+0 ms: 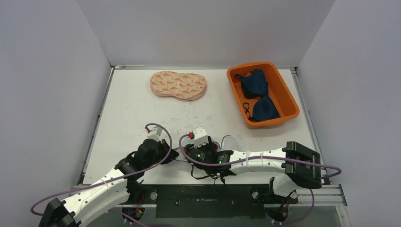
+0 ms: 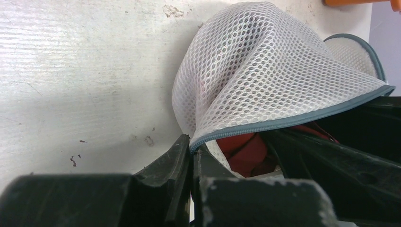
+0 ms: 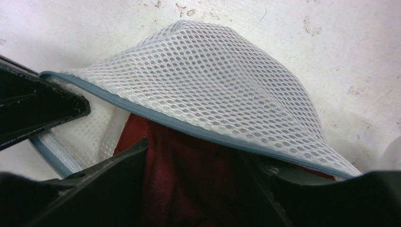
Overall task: Unzip the laundry bag and remove the bra
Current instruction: Pick up the bra from the laundry bag.
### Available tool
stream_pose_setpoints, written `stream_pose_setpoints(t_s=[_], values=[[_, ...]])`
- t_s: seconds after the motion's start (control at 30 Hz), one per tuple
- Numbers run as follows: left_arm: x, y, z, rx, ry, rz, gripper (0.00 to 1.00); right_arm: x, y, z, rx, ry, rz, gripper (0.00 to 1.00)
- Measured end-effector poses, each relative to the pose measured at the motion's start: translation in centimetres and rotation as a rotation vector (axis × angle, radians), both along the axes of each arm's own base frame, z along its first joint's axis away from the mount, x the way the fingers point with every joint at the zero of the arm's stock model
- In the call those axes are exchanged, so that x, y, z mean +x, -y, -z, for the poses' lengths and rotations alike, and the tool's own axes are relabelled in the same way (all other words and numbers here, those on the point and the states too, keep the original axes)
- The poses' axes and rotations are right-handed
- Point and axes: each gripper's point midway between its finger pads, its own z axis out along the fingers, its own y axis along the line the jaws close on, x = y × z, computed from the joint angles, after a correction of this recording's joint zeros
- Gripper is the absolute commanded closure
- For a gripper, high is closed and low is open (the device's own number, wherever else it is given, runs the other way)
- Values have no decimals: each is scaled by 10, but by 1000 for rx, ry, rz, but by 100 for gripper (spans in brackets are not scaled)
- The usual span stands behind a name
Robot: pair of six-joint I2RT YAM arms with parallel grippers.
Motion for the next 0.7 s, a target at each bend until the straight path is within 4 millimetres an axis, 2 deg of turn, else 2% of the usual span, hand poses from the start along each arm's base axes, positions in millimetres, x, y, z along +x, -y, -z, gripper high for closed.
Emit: stream_pose_setpoints(t_s=[0.17,0.47,0.7], values=[[-1,0,3,10,-10,1,100,-3,-1,-5,24,-5,-22,31],[-1,3,5,7,-16,9,100,-1,-15,10,-24,-13,-41,19],[-2,3,7,4,-18,13,100,-1,-26,12,-37,-13,-50,17]])
